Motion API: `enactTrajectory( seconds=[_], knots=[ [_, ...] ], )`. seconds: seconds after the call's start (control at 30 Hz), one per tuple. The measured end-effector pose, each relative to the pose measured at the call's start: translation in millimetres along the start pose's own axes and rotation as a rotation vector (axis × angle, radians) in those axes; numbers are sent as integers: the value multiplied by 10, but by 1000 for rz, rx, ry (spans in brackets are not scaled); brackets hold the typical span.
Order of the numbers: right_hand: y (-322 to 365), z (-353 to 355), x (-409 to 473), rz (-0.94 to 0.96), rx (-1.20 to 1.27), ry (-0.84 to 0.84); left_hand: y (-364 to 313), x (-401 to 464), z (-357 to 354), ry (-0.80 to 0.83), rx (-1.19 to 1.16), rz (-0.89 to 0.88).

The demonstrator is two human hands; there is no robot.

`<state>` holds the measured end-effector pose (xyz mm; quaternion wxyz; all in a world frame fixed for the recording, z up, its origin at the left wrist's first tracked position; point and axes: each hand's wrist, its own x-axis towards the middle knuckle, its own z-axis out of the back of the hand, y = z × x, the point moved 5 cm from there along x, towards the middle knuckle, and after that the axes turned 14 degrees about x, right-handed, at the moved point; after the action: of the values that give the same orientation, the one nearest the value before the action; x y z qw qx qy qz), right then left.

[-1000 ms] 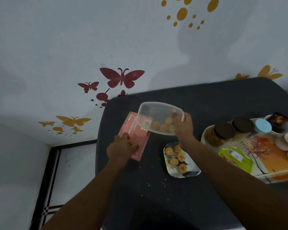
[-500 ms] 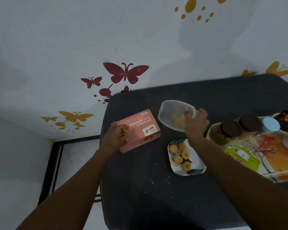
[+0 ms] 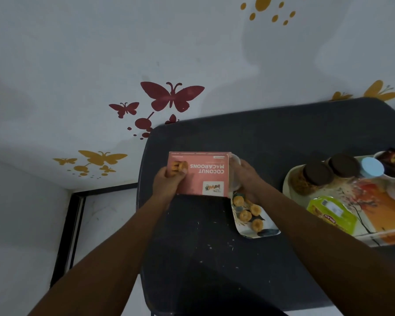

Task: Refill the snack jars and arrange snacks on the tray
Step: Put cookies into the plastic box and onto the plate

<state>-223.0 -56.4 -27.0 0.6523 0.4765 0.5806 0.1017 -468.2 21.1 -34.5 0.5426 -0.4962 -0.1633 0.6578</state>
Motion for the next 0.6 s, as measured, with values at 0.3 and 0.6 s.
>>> enactTrajectory(
  seconds=[0.3, 0.6],
  knots=[
    [168, 160, -361, 31, 335, 111, -702, -195, -217, -57, 32, -234],
    [714, 1964, -1312, 290, 377, -259, -2061, -954, -1460, 188, -132, -372]
  ],
)
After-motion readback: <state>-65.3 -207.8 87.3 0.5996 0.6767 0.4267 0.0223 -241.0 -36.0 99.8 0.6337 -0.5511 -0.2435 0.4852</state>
